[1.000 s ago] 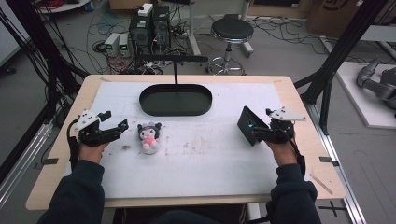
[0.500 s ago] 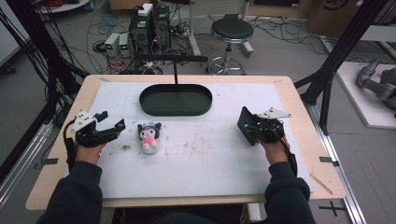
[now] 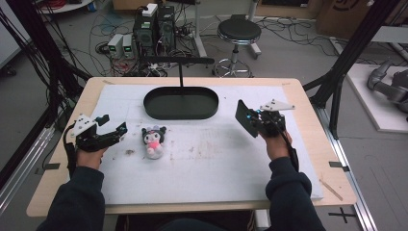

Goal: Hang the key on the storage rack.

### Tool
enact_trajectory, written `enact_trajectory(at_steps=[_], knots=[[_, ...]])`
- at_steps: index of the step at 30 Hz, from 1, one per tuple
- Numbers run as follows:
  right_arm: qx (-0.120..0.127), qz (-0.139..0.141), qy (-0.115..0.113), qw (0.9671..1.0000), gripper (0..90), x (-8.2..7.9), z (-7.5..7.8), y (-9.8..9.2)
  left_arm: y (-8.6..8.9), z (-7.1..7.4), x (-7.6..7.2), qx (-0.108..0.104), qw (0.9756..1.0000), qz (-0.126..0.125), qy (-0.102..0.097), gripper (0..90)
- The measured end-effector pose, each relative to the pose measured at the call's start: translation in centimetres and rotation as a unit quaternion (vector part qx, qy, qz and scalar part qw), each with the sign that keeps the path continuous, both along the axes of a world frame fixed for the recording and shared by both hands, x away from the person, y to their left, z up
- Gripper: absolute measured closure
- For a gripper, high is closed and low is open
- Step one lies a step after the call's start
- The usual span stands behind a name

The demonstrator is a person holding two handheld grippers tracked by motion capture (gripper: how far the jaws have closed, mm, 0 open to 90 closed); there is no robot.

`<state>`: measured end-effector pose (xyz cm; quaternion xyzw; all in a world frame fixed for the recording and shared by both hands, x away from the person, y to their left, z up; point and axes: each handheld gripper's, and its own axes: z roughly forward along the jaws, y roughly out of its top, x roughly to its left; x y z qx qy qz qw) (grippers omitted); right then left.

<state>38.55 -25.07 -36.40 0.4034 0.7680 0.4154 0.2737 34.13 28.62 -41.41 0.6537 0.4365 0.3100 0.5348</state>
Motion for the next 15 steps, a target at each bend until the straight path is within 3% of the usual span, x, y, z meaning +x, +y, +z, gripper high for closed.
enact_trajectory(at_steps=[7,15], knots=[[0.005,0.028,-0.023,0.9993,80.8,3.1,1.6,3.8,0.0,0.1,-0.1,0.002,1.0,0.002,-0.001,22.5],[0.0,0.064,-0.04,0.9972,80.9,6.4,2.0,9.6,0.0,0.1,-0.1,0.0,1.0,0.0,-0.002,22.6]])
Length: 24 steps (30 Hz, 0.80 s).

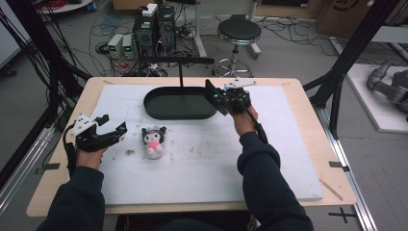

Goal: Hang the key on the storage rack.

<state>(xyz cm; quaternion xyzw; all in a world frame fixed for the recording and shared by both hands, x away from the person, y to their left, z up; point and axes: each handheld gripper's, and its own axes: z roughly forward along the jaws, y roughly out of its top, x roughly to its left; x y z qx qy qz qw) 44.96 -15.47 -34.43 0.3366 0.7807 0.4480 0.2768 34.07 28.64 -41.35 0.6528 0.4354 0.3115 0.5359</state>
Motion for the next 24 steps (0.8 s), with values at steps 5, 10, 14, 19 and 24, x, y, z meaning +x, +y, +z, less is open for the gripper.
enact_trajectory(at_steps=[5,10,14,19,24], knots=[[-0.02,0.003,0.003,0.9998,80.9,2.1,-0.8,2.8,0.1,0.0,0.0,-0.003,1.0,0.0,-0.001,22.6],[-0.041,0.001,0.007,0.9991,80.9,4.0,-1.4,4.9,0.0,0.0,0.0,-0.003,1.0,-0.001,0.0,22.5],[-0.05,-0.005,0.006,0.9987,80.8,5.1,-2.3,5.8,0.0,0.0,0.0,-0.005,1.0,-0.002,0.0,22.5],[-0.07,-0.024,0.022,0.997,80.8,6.1,-4.0,6.2,0.0,0.0,0.0,-0.005,1.0,-0.002,0.0,22.5],[-0.101,-0.061,0.013,0.993,80.7,6.8,-4.9,6.9,0.0,0.0,0.0,-0.005,1.0,-0.002,0.0,22.5]])
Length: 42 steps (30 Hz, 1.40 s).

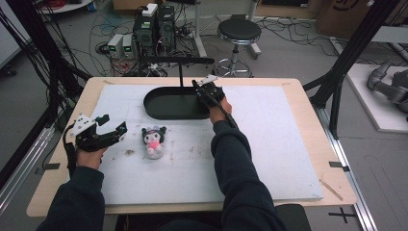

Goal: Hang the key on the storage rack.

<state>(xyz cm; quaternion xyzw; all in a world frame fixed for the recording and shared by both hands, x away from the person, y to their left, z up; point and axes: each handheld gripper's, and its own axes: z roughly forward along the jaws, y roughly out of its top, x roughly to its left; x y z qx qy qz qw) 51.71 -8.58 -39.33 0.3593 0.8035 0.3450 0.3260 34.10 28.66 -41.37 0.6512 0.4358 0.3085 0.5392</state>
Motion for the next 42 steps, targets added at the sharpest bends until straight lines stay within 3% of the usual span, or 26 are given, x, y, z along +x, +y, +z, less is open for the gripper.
enact_trajectory(at_steps=[4,6,7,8,10,14,18,20,22,24,28,31,34,36,39,40,42], knots=[[0.012,-0.015,-0.001,0.9998,80.0,0.4,-0.4,1.0,0.0,0.1,-0.1,0.0,1.0,0.001,-0.001,22.6],[0.019,-0.004,0.014,0.9997,74.3,0.5,-0.4,1.8,0.0,0.0,-0.1,0.0,1.0,0.0,-0.001,22.5],[0.026,0.003,0.017,0.9995,63.7,0.6,-0.3,2.0,0.0,0.0,0.0,0.0,1.0,0.0,-0.001,22.6],[0.04,0.008,0.012,0.9991,46.6,0.5,-0.1,2.3,0.0,0.0,0.0,-0.001,1.0,0.0,0.0,22.6],[0.063,0.028,0.0,0.9976,35.0,0.2,0.4,2.4,0.1,0.1,-0.1,0.0,1.0,0.0,0.0,22.5],[0.09,0.053,0.021,0.9943,30.8,-0.5,1.8,0.8,0.1,0.0,-0.1,-0.001,1.0,-0.001,0.0,22.5],[0.12,0.058,0.011,0.991,23.1,-1.7,3.3,-2.6,0.1,0.0,-0.1,0.001,1.0,-0.001,0.002,22.5],[0.116,0.052,0.009,0.9919,22.7,-2.4,3.7,-4.6,0.0,0.0,-0.1,0.002,1.0,-0.002,0.002,22.5],[0.117,0.047,0.022,0.9918,22.3,-2.8,4.1,-6.4,0.0,0.0,-0.1,0.004,1.0,-0.002,0.002,22.5],[0.118,0.053,0.025,0.9913,26.6,-3.4,4.0,-7.8,-0.1,0.0,-0.1,0.003,1.0,-0.001,0.002,22.6],[0.105,0.043,0.052,0.9922,27.2,-3.5,2.8,-8.4,-0.1,0.0,-0.1,0.003,1.0,0.001,0.003,22.6],[0.109,0.041,0.064,0.9912,26.3,-3.4,2.2,-7.6,-0.1,0.0,-0.1,0.003,1.0,-0.001,0.003,22.6],[0.09,0.056,0.068,0.9921,26.3,-3.2,1.3,-5.8,-0.1,0.0,0.0,0.003,1.0,-0.002,0.004,22.6],[0.075,0.062,0.083,0.9918,26.3,-2.9,0.2,-4.3,-0.1,0.0,0.0,0.002,1.0,-0.001,0.003,22.6],[0.052,0.054,0.101,0.9921,28.7,-2.2,-1.6,-2.3,-0.1,0.0,-0.1,0.002,1.0,-0.001,0.003,22.6],[0.032,0.044,0.107,0.9928,29.6,-1.8,-2.2,-1.7,-0.1,0.0,0.0,0.002,1.0,-0.001,0.003,22.6],[0.025,0.028,0.114,0.9928,30.9,-1.2,-2.6,-1.0,-0.1,0.0,0.0,0.003,1.0,-0.003,0.003,22.5]])
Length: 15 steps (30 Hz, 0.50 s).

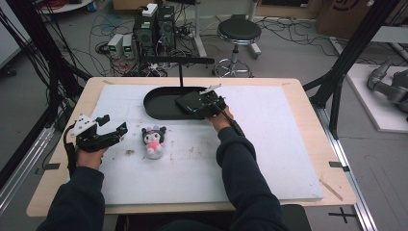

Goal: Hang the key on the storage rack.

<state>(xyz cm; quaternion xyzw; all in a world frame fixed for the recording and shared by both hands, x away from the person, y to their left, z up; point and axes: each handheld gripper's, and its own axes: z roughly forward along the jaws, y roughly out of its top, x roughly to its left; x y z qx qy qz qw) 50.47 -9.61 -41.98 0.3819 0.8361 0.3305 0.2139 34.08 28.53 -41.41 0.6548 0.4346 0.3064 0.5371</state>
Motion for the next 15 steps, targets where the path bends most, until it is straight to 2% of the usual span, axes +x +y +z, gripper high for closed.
enact_trajectory(at_steps=[1,2,4,6,7,9,11,12,15], knots=[[-0.006,-0.007,-0.003,1.0,31.1,0.3,-0.1,0.2,0.0,0.0,0.0,0.0,1.0,0.0,-0.001,22.5],[0.002,-0.013,-0.005,0.9999,31.0,0.4,0.0,0.3,0.1,0.0,0.0,-0.002,1.0,0.001,0.001,22.6],[0.042,-0.013,-0.009,0.999,30.7,0.3,0.8,0.0,0.2,-0.1,0.1,-0.003,1.0,0.002,0.002,22.5],[0.046,-0.004,-0.02,0.9987,29.7,-0.1,1.8,-0.7,0.2,-0.1,0.1,-0.003,1.0,0.002,0.003,22.5],[0.052,-0.001,-0.025,0.9984,29.2,-0.4,2.5,-1.3,0.2,-0.1,0.0,-0.003,1.0,0.001,0.003,22.5],[0.078,-0.001,-0.039,0.9962,28.5,-1.3,3.7,-3.0,0.1,-0.1,0.0,-0.004,1.0,0.0,0.002,22.5],[0.106,-0.014,-0.04,0.9934,22.2,-2.0,5.1,-4.9,0.1,0.0,0.0,-0.002,1.0,-0.001,0.002,22.6],[0.118,-0.015,-0.043,0.9919,22.2,-2.4,5.8,-5.8,0.1,0.0,-0.1,-0.003,1.0,0.0,0.003,22.6],[0.126,-0.009,-0.055,0.9905,21.6,-4.2,7.7,-8.3,0.1,0.0,-0.1,-0.019,0.9997,0.001,0.015,22.6]])
